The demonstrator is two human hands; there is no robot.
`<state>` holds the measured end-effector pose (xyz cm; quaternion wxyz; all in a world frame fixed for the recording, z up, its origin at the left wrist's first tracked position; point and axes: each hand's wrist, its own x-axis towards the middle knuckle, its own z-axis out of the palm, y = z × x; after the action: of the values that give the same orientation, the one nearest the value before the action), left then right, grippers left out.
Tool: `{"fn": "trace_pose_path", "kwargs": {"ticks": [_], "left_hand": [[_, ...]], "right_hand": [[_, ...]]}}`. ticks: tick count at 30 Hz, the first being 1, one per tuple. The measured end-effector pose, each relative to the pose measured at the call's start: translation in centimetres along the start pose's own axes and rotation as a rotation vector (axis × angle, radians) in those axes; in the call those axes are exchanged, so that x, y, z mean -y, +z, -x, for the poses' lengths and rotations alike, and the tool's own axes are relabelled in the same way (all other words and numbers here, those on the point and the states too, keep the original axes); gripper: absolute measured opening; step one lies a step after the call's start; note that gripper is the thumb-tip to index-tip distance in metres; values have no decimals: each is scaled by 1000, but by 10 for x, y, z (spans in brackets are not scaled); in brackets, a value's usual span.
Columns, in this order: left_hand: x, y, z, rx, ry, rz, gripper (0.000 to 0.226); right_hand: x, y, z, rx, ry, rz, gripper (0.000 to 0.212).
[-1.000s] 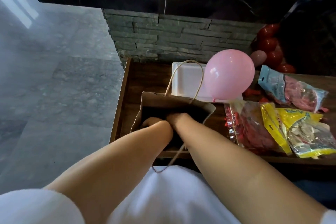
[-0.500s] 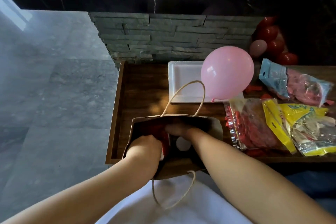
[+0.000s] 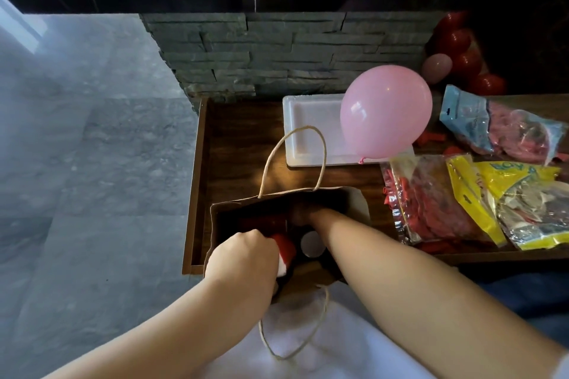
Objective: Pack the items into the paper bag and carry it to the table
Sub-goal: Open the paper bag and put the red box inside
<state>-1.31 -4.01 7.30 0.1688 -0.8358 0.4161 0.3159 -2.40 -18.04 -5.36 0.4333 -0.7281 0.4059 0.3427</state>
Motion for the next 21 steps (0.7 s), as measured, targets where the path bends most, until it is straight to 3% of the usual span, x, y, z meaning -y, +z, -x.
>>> {"fn": "trace_pose_path", "kwargs": {"ticks": [1,5,9,13,16,18,21], "left_hand": [[4,-1,-2,-23,18,7,26],[21,-3,-12,-90,13,161,31],[37,0,-23,-151,1,426,36],[42,-4,-27,-165,43,648,37],[40,-7,-30,-54,-163,1014,31],[40,-7,-34,-50,-245,1055,33],[39,-5,-40,-86,-227,1008,32]], "right_hand": [[2,1,1,7,53,-72,40],[16,1,19,-5,-31,-163,39],[19,-15,35,-151,83,-707,38],[15,-29,54,10,336,-1153,33],[9,-29,56,80,308,-1233,36],[5,-27,54,71,274,-1246,40],[3,-23,53,78,254,-1234,46]]}}
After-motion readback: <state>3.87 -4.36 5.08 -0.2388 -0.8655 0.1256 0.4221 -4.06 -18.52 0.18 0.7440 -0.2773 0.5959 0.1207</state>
